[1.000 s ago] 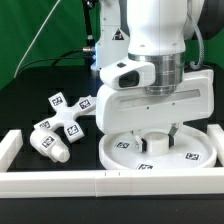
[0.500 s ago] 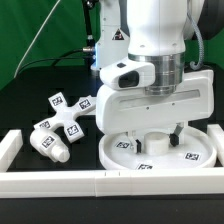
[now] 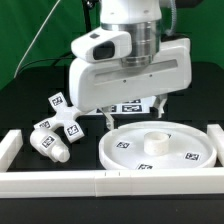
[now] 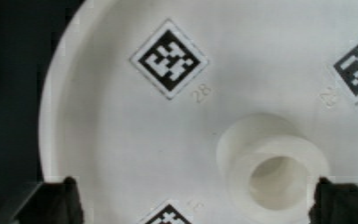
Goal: Assemble round table
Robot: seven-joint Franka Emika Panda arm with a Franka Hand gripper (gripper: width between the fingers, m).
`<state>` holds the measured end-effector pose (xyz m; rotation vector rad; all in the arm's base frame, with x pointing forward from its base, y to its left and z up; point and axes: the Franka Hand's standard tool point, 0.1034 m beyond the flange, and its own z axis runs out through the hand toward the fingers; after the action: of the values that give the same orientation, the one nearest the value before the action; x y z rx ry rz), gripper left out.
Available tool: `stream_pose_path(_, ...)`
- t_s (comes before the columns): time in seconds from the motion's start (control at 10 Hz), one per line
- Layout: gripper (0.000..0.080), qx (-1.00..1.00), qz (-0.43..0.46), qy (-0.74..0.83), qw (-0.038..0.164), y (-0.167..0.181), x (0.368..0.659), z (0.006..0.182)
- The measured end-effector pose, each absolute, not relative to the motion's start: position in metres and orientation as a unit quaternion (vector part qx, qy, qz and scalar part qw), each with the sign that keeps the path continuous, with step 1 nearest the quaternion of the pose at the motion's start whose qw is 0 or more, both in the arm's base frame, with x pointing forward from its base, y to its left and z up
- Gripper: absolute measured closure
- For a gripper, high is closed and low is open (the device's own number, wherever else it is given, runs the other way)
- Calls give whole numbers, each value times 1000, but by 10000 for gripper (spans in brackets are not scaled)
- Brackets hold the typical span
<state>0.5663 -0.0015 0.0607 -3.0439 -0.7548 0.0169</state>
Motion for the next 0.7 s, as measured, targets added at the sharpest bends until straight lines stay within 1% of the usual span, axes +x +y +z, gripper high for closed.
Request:
stream_pose_path(0.3, 151, -970, 7, -241, 2, -2, 565, 58)
stream_pose_path(0.4, 151, -968, 20, -249, 5, -13, 562, 53)
stream_pose_path(0.5, 151, -967, 36, -252, 6, -39, 570, 57)
stream_pose_path(0.6, 151, -964, 27, -264, -2, -59, 586, 70)
stream_pose_path(0.7, 151, -962, 24, -271, 0, -77, 590, 75)
